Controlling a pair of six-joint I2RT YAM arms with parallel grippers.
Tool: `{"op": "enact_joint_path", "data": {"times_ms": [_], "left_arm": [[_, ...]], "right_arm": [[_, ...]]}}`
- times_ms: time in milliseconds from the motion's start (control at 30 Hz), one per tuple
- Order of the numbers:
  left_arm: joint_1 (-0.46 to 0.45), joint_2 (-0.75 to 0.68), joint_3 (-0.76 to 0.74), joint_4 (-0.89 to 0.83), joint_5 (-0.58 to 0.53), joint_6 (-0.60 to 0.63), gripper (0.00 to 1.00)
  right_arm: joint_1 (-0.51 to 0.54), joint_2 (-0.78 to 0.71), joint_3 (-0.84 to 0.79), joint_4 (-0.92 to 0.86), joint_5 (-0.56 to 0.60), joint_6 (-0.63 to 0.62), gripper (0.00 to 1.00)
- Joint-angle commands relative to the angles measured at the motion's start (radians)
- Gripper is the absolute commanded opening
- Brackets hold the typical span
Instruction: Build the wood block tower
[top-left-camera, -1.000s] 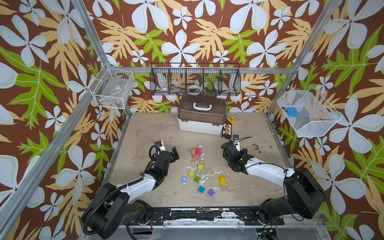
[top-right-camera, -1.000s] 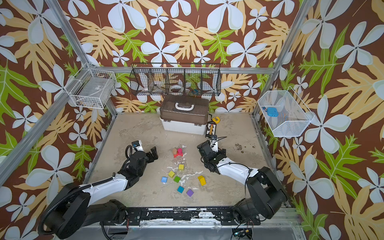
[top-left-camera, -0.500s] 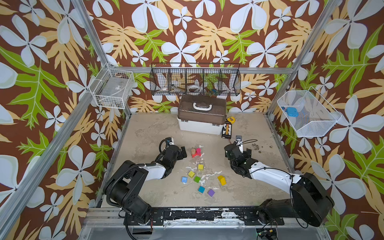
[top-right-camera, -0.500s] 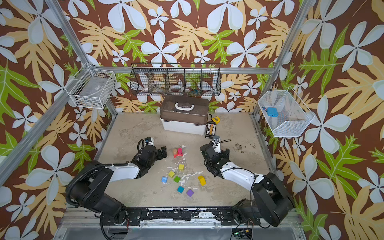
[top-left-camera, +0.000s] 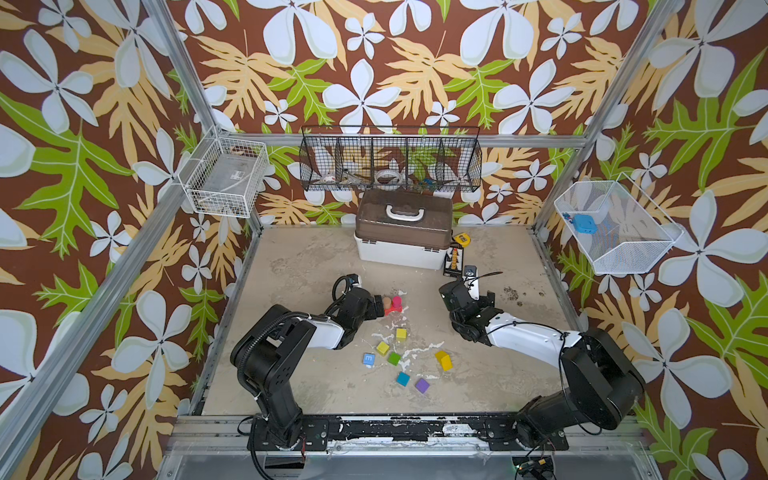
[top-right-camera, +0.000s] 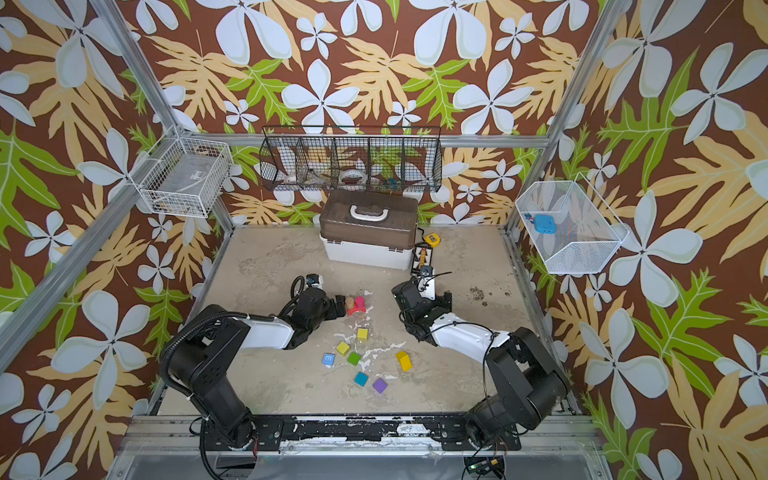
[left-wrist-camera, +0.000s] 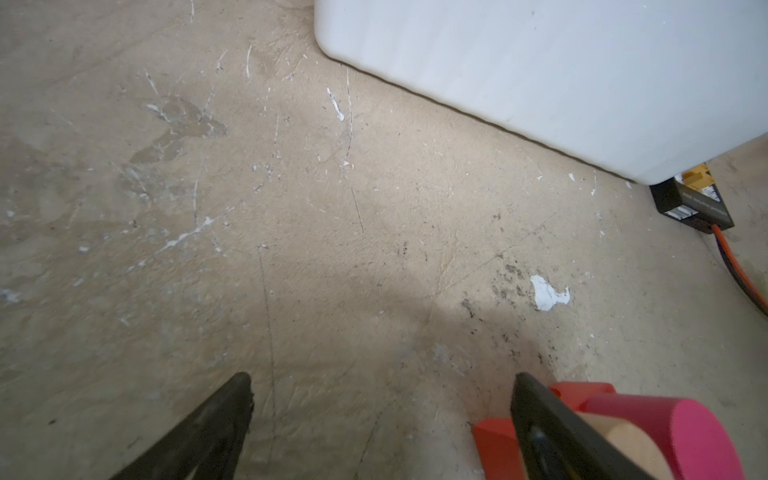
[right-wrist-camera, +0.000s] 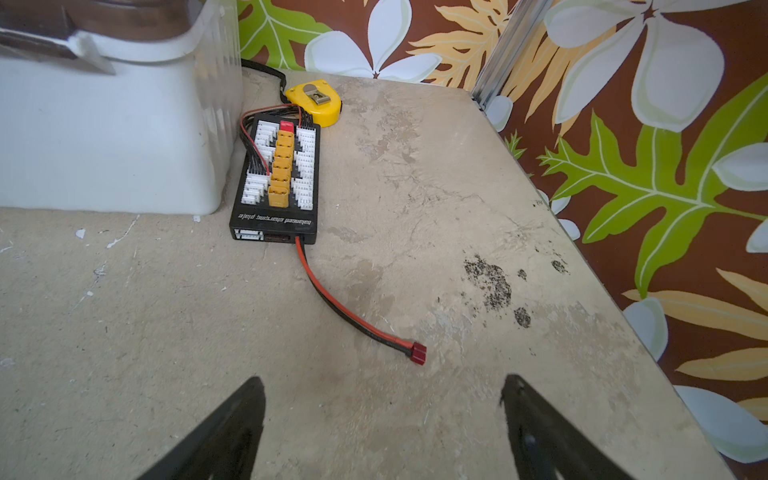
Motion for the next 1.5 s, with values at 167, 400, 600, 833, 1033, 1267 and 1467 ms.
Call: {"op": "enact_joint_path", "data": {"times_ms": [167,400,600,833,1033,1267,1467], "left_arm": [[-0.011,0.006,0.011,0.006,0.009,0.017,0.98],[-0.012,-0.009,0.007,-0.007,-0.008,0.017,0.98],[-0.014,-0.027,0.001,-0.025,-0.05,0.016,0.98],[-0.012,-0.049,-0.012,-0.034,-0.082,0.011,0.98],[-0.012,-0.046,-0.005,-0.037,-0.089,0.011,0.98],[-0.012,-0.039,-0.003,-0.031,-0.082,0.011,0.98],[-0.012,-0.026,0.001,-0.028,-0.076,0.012,0.98]], "right_arm": [[0.0,0.001,0.004,-0.01,0.019,0.009,0.9],[0.0,0.013,0.014,-0.017,0.019,0.008,0.89],[0.0,0.019,0.017,-0.017,0.01,0.007,0.9],[0.052,0.084,0.083,-0.029,-0.088,-0.041,0.89],[0.104,0.191,0.173,-0.007,-0.253,-0.091,0.84],[0.105,0.25,0.214,0.009,-0.363,-0.103,0.83],[0.113,0.288,0.241,0.012,-0.43,-0.107,0.81]]}}
